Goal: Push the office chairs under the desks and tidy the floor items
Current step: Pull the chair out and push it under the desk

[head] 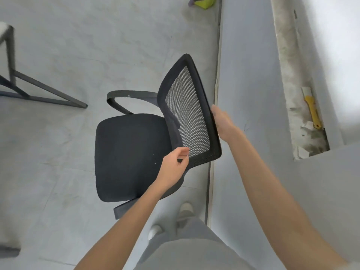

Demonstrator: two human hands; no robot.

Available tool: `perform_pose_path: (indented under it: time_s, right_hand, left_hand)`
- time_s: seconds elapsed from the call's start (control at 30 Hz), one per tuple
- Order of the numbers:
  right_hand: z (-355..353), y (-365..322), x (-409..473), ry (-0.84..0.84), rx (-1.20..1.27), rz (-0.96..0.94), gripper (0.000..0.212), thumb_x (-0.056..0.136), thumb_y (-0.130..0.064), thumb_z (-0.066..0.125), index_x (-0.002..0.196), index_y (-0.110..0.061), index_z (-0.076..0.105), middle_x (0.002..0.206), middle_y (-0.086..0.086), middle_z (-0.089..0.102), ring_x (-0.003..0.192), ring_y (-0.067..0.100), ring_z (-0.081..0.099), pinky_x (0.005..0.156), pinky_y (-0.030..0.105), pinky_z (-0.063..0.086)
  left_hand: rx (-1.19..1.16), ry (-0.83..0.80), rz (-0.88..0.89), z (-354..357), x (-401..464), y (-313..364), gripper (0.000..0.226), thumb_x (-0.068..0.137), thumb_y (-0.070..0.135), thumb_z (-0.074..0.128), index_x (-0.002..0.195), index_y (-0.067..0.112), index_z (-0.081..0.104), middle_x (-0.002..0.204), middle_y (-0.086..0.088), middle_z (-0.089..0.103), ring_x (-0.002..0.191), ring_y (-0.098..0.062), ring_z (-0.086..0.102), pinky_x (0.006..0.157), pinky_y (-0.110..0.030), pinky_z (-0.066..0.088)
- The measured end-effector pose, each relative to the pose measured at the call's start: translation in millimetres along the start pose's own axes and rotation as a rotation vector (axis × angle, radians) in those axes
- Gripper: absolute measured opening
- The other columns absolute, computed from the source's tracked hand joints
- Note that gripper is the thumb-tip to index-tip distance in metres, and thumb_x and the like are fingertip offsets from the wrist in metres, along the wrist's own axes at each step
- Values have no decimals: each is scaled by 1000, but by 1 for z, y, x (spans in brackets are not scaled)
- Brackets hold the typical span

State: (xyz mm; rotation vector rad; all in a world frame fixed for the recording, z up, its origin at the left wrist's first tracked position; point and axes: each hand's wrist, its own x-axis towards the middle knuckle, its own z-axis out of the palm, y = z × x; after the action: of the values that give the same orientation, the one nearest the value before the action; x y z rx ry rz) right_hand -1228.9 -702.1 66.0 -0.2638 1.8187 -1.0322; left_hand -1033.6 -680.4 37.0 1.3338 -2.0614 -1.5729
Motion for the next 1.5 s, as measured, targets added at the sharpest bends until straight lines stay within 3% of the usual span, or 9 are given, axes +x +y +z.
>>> perform_pose_path:
  time_s: [0.13, 0.27, 0.37, 0.5, 0.6, 0.8, 1.0, 1.23, 1.5]
  right_hand:
    - [12, 30, -25, 0, 61, -16, 28, 95, -33, 35, 91, -14, 54, 76, -2, 56, 67, 12, 52, 58, 24, 42]
    - [17, 68, -62, -14, 158, 41, 19, 88, -12, 35, 82, -7, 52, 75, 5, 49, 68, 15, 47, 64, 25, 44]
    - [20, 95, -95, -124, 48, 35, 35, 83, 3, 32, 108, 6, 57, 89, 10, 53, 85, 17, 50, 85, 27, 48]
    - [31, 127, -148, -330, -88, 10, 53, 86, 10, 27, 109, -26, 59, 118, -3, 60, 113, 11, 54, 101, 30, 39]
    - [39, 151, -174, -334, -159, 34, 44, 90, 6, 29, 110, -22, 57, 120, 2, 58, 117, 15, 53, 106, 32, 38]
    - [51, 180, -193, 164, -900, -649, 36, 81, 3, 51, 114, -8, 61, 120, 8, 61, 113, 25, 55, 94, 30, 43]
    - [56, 182, -165, -80, -1424, -797, 64, 75, -23, 74, 132, -10, 47, 144, 10, 41, 140, 31, 26, 113, 42, 19]
    - [92, 173, -145, -159, -1371, -993, 37, 57, -19, 79, 93, -16, 69, 89, -4, 73, 74, 22, 69, 62, 30, 53]
    - [133, 168, -148, -116, -1410, -950, 37, 72, -31, 66, 108, -26, 64, 105, -12, 69, 94, 18, 65, 66, 25, 45]
  left_hand:
    - [68, -26, 23, -3, -7, 0, 48, 91, 19, 53, 136, 11, 40, 139, -4, 46, 126, -16, 44, 107, -33, 37]
    - [135, -107, 47, -5, -25, -11, 65, 88, 26, 59, 142, 9, 27, 148, -6, 34, 136, -18, 30, 112, -31, 25]
    - [194, -211, 72, -2, -48, -28, 74, 84, 30, 63, 144, 11, 24, 150, -4, 30, 138, -18, 26, 114, -31, 22]
    - [306, -220, 168, -2, -85, -57, 66, 79, 24, 65, 136, 12, 35, 133, -2, 44, 123, -20, 39, 98, -30, 37]
    - [408, -275, 204, -21, -113, -80, 59, 75, 15, 60, 130, 16, 38, 127, 1, 46, 116, -19, 43, 85, -25, 36]
    - [418, -395, 142, -90, -157, -119, 68, 72, 4, 59, 135, 22, 37, 137, 9, 42, 122, -11, 43, 96, -19, 34]
    - [535, -267, -7, -134, -194, -142, 62, 73, -6, 48, 125, 28, 43, 130, 13, 51, 118, -13, 49, 93, -35, 45]
    - [902, 187, 1, -115, -198, -155, 34, 53, 11, 82, 83, 13, 66, 74, -1, 70, 64, -26, 65, 54, -28, 50]
    - [831, 205, -139, -145, -203, -169, 21, 81, 14, 50, 95, 23, 64, 90, 3, 67, 88, -25, 61, 65, -31, 42]
